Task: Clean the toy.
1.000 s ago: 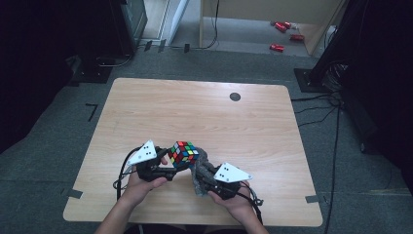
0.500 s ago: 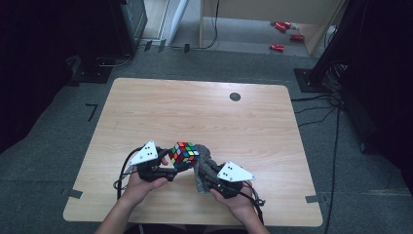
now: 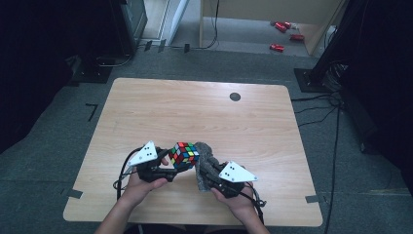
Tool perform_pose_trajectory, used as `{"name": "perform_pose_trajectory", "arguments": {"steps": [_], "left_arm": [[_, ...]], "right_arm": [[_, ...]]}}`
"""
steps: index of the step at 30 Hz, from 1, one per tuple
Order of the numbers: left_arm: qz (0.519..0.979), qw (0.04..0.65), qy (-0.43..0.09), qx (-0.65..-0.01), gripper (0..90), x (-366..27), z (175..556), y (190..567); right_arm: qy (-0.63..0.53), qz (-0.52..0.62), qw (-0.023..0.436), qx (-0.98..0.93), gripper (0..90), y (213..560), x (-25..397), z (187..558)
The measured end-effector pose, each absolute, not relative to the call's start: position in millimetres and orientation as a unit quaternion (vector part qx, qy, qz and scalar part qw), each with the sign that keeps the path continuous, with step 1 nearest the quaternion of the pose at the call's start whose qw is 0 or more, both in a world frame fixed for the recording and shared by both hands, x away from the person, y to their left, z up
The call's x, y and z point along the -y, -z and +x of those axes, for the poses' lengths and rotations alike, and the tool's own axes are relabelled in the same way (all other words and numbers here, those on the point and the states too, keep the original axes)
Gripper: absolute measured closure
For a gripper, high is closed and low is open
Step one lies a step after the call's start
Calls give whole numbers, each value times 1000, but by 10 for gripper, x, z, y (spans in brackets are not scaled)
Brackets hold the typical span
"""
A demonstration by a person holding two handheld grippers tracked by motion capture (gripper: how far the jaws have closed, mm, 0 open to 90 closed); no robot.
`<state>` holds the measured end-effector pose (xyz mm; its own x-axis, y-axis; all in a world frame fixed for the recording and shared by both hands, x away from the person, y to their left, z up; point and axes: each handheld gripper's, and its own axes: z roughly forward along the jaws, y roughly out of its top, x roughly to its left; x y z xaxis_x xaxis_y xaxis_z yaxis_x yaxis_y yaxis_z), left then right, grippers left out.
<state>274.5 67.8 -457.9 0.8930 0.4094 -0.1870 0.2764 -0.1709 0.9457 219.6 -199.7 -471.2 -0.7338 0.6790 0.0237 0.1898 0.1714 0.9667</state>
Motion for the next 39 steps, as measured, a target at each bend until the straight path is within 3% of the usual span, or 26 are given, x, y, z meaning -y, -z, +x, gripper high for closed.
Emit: {"name": "perform_pose_trajectory", "arguments": {"steps": [12, 32, 39], "left_arm": [[750, 615, -66, -233, 343, -753, 2758, 4552], [756, 594, -84, -263, 342, -758, 2808, 4610], [749, 591, -95, -284, 342, -805, 2836, 4635]], "right_arm": [[-549, 276, 193, -765, 697, 4793, 1866, 2179], [-519, 431, 277, -684, 700, 4702, 2784, 2472], [-477, 502, 273, -667, 695, 4870, 3025, 2578]]}}
